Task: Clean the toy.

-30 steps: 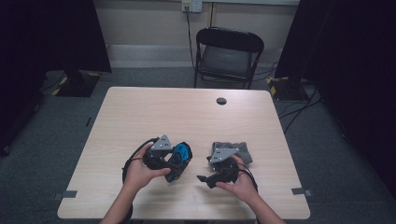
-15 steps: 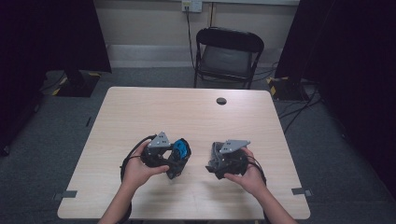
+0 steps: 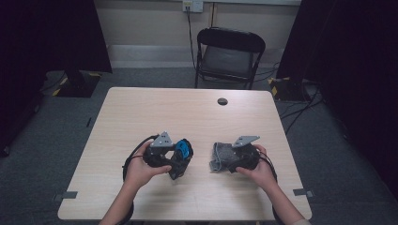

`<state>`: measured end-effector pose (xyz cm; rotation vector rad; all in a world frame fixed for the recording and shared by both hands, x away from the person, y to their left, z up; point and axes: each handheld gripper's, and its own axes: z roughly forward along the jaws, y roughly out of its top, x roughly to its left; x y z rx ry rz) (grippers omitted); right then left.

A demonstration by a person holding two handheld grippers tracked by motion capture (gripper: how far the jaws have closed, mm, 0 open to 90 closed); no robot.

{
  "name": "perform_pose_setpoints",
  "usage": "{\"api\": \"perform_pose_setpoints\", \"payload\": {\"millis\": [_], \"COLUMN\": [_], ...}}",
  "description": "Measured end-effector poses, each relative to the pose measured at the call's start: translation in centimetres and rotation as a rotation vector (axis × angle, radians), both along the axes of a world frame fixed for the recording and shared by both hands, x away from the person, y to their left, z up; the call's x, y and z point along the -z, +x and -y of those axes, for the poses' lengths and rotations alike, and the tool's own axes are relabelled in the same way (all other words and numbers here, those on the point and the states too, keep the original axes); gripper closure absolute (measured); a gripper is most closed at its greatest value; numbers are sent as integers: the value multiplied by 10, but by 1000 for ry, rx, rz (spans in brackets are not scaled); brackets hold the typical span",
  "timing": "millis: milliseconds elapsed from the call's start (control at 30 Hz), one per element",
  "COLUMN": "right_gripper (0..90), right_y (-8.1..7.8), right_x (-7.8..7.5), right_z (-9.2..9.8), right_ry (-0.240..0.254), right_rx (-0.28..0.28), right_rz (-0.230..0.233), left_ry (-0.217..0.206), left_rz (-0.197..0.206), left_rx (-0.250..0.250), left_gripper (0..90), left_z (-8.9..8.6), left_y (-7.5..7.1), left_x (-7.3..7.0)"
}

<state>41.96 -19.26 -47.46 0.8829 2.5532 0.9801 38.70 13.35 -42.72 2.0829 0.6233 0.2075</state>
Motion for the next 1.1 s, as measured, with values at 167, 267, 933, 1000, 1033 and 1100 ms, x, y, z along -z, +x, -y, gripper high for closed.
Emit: {"api": "perform_pose_setpoints", "payload": {"millis": [167, 267, 933, 1000, 1033, 1100], "right_gripper": [211, 344, 742, 742, 742, 742], "right_y": [-1, -1, -16, -19, -20, -21], "right_x": [12, 12, -16, -25, -29, -36], "right_z": [-2, -3, -22, -25, -26, -28], "right_ry": [-30, -30, 25, 55, 69, 90], "right_rx": [20, 50, 41, 20, 6, -5], "right_rz": [14, 13, -50, -45, -47, -39], "left_ry": [-12, -11, -37, -36, -36, -39], "left_rz": [-1, -2, -6, -6, -6, -7], "left_rx": [5, 10, 25, 21, 19, 18], "left_gripper": [246, 246, 246, 246, 246, 246], "left_z": [1, 2, 5, 4, 4, 4], "left_y": [-1, -1, -3, -2, -2, -2], "left_x": [-1, -2, -11, -13, -13, -14]}}
